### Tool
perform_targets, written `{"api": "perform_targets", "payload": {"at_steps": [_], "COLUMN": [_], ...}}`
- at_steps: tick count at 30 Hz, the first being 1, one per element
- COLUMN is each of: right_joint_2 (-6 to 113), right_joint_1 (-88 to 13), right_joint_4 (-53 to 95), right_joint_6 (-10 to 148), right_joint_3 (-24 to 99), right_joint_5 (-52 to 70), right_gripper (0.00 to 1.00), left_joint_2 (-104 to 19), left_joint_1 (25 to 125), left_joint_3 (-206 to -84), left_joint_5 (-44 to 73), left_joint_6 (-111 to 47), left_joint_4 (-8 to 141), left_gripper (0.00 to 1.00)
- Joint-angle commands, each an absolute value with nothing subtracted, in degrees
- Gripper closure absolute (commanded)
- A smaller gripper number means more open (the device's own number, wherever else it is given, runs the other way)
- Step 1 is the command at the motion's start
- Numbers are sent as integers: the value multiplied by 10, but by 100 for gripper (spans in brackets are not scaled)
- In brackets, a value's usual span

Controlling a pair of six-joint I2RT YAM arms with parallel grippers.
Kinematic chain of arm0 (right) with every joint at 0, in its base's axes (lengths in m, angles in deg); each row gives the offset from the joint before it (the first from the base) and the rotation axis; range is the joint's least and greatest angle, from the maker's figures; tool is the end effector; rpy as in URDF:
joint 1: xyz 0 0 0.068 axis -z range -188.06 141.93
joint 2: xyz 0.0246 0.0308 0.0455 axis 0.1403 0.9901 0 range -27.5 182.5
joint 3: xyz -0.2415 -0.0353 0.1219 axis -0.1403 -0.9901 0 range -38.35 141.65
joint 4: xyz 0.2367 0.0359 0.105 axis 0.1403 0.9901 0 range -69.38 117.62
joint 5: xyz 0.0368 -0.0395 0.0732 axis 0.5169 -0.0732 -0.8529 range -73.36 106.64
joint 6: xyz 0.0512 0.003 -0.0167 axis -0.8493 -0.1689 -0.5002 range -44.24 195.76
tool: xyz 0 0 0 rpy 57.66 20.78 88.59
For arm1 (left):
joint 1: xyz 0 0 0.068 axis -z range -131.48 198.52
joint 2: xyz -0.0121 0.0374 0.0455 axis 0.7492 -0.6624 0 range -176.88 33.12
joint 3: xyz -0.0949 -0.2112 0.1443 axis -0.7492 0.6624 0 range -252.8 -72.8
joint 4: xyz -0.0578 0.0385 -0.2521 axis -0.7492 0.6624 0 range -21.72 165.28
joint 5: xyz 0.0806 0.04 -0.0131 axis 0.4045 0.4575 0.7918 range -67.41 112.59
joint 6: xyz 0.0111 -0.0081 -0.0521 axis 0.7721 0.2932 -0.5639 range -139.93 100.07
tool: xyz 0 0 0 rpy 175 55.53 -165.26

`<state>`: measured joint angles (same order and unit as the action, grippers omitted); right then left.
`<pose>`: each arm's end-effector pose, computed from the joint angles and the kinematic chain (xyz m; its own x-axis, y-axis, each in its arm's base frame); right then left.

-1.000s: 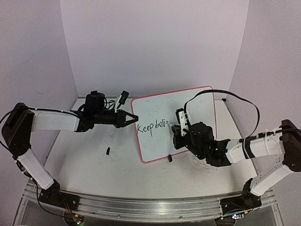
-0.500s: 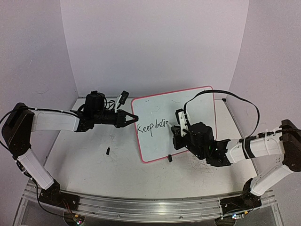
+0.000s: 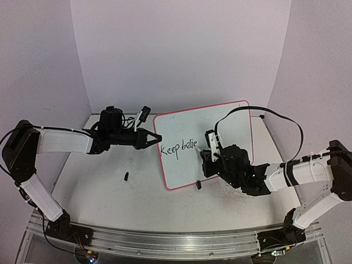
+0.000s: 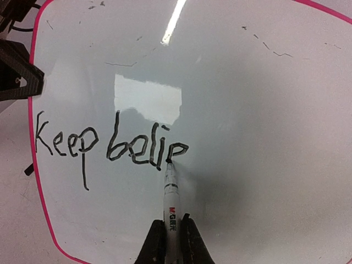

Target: Write a sentence on the whiteboard

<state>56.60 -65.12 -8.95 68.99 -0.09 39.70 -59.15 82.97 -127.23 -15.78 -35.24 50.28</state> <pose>0.1799 0.2517 0.2122 -0.2183 -0.1374 -0.9662 -0.5457 0.8380 0.0041 0.2816 -0.2201 0.2399 -0.5142 0.1017 -0.8516 0.8183 0.3557 -0.4516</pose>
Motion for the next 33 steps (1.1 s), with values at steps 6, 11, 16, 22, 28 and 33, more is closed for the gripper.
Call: {"api": "perform_targets", "payload": {"at_steps": [6, 11, 16, 22, 28, 33], "right_joint_2": [554, 525, 515, 533, 544, 541], "right_joint_1": [-651, -651, -649, -646, -639, -639], "right_joint_4": [-59, -95, -119, -121, -122, -127], "right_joint_6": [673, 690, 709, 716, 713, 715], "right_joint_3": [-9, -19, -12, 2, 6, 6], "right_joint_5": [434, 429, 413, 415, 423, 428], "right_gripper": [100, 100, 100, 100, 100, 100], "left_joint_2": [-584, -583, -585, -584, -584, -584], "left_joint_1": [838, 839, 839, 839, 840, 839], "left_joint_3": [-1291, -1291, -1291, -1291, -1291, -1291], "left_joint_5": [-133, -132, -133, -132, -133, -132], "left_joint_6": [-299, -299, -299, -298, -298, -297], "left_joint_4": [536, 536, 537, 537, 538, 538], "left_gripper": [100, 100, 100, 100, 100, 100]}}
